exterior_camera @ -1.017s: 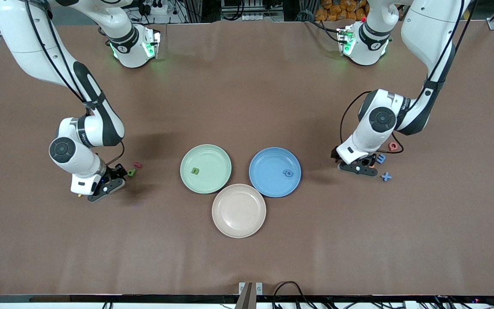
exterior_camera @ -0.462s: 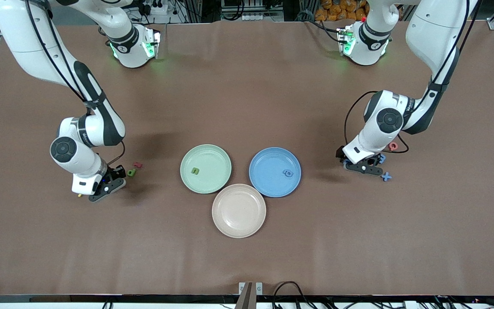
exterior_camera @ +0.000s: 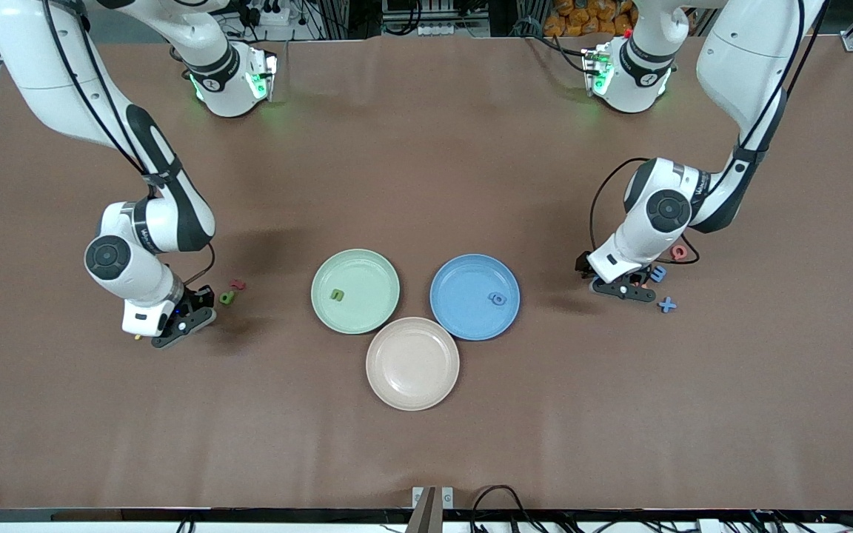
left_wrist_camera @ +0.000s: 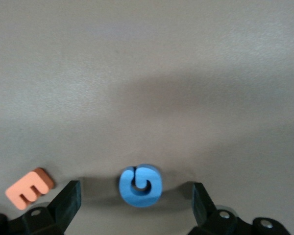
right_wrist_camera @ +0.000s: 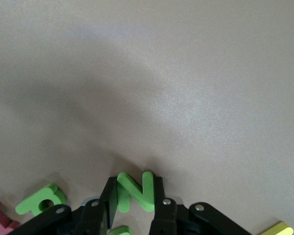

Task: Sort letters by color into matching plates
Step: 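Drop the N and G onto the green and blue plates with both grippers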

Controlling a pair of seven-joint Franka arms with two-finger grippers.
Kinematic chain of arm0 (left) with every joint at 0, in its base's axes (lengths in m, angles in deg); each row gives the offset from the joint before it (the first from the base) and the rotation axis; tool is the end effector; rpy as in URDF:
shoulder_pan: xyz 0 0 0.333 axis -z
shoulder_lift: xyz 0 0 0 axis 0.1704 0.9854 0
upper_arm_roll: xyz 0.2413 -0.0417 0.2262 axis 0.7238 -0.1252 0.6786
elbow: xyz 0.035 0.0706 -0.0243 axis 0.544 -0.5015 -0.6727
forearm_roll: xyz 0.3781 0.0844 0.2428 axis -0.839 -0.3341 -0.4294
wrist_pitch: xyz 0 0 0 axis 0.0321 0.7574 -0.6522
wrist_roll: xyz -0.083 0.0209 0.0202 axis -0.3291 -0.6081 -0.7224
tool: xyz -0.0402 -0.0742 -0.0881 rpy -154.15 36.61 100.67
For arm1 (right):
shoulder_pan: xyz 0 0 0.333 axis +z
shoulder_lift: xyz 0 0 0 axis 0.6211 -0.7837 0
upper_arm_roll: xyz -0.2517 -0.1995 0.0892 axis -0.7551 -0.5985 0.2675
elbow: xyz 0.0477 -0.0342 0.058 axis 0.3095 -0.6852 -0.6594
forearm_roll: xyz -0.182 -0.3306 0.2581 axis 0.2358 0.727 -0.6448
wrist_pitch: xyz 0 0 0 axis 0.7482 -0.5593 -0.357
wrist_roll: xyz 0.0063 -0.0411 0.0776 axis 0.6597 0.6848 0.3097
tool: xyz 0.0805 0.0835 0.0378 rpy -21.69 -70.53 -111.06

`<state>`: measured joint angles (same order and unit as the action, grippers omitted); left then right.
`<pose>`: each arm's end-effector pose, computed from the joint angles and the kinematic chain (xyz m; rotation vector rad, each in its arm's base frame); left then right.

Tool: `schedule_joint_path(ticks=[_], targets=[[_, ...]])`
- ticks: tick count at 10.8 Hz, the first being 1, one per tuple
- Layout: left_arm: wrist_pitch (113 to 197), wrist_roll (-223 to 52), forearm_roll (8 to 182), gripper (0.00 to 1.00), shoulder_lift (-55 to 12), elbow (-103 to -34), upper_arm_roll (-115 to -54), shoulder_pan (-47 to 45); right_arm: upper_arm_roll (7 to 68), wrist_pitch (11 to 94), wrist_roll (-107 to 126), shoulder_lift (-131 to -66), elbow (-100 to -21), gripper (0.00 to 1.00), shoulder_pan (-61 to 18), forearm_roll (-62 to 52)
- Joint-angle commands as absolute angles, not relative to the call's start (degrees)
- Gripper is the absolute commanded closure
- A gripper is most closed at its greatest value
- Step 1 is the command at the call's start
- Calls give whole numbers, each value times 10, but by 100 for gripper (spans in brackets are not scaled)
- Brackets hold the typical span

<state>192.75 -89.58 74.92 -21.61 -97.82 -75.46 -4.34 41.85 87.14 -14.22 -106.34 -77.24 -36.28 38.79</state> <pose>0.5548 -0.1565 0.1094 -3.1144 0.3484 -0.0302 0.6522 0.0106 0.1211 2.9077 0.9401 0.0451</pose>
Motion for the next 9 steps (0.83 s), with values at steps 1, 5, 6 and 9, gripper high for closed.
schedule_joint_path(ticks=[1,5,6,9], targets=[[1934,-888,788,67,-218,-978,-763,-47,430,869,-137,-1055,-772,81,-384,394],[1934,-888,795,100,-222,-978,-763,-47,444,782,6,-1037,-738,82,-373,385],[1934,-891,795,100,-223,-978,-763,-48,449,770,43,-1033,-735,82,-371,376],[1932,-898,795,100,-223,-972,-763,-45,458,768,108,-1032,-735,82,-354,330]])
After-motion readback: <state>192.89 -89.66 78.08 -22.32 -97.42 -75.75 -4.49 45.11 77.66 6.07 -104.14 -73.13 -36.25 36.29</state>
